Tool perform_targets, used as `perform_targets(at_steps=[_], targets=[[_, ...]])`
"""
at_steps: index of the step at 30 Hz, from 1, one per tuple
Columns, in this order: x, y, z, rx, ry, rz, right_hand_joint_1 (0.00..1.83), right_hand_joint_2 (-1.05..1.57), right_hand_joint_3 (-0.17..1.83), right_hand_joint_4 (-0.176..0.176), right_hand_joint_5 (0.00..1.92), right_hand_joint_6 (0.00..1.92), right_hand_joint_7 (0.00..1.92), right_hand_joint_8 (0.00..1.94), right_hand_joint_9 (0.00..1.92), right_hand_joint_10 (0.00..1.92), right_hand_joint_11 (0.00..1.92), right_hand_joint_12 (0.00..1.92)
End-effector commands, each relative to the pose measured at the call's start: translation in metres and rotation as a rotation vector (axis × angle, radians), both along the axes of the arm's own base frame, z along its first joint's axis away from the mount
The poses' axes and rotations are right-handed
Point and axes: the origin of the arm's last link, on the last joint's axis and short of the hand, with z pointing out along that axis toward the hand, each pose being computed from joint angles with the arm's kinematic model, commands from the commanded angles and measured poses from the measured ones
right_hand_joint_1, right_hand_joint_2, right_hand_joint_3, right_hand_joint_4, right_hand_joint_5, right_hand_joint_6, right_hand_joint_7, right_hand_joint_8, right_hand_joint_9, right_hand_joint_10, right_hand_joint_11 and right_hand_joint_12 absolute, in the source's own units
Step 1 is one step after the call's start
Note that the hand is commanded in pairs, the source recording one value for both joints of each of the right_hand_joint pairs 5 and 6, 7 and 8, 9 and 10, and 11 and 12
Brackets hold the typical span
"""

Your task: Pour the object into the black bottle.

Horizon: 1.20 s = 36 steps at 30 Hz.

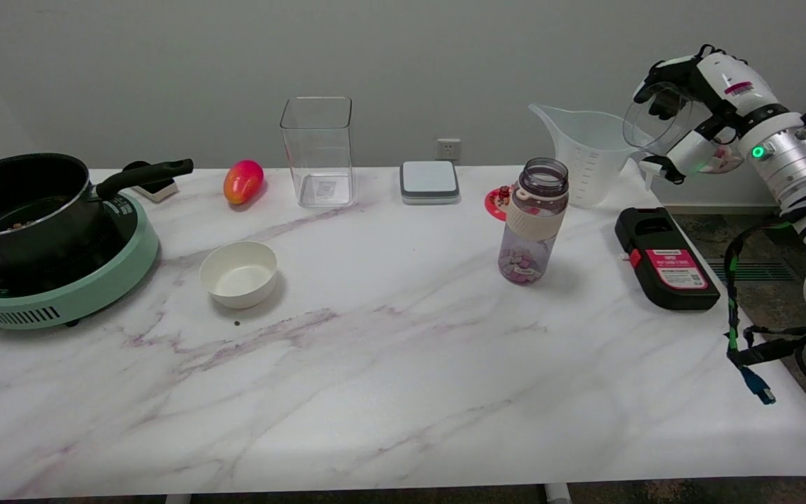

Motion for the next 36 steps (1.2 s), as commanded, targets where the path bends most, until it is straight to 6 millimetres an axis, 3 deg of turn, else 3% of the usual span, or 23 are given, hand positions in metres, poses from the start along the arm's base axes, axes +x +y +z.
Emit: perform_targets(at_steps=[1, 6, 13, 24, 36], targets=[[0.015, -0.035, -0.025, 0.057, 0.078, -0.014, 1.52, 0.06, 1.32, 0.000, 0.90, 0.90, 1.16, 1.16, 1.12, 1.12, 0.91, 0.91], [0.017, -0.054, -0.042, 0.111, 0.087, -0.009, 1.51, 0.17, 1.24, 0.000, 1.10, 1.10, 1.22, 1.22, 1.16, 1.16, 0.99, 0.99], [0.023, -0.067, -0.055, 0.150, 0.103, -0.002, 1.49, 0.46, 0.90, 0.000, 1.44, 1.44, 1.33, 1.33, 1.24, 1.24, 1.09, 1.09], [0.027, -0.063, -0.064, 0.186, 0.150, 0.036, 1.49, 0.57, 0.81, 0.000, 1.50, 1.50, 1.39, 1.39, 1.26, 1.26, 1.12, 1.12], [0.027, -0.040, -0.065, 0.180, 0.262, 0.067, 1.49, 0.69, 0.72, 0.000, 1.55, 1.55, 1.44, 1.44, 1.29, 1.29, 1.15, 1.15]])
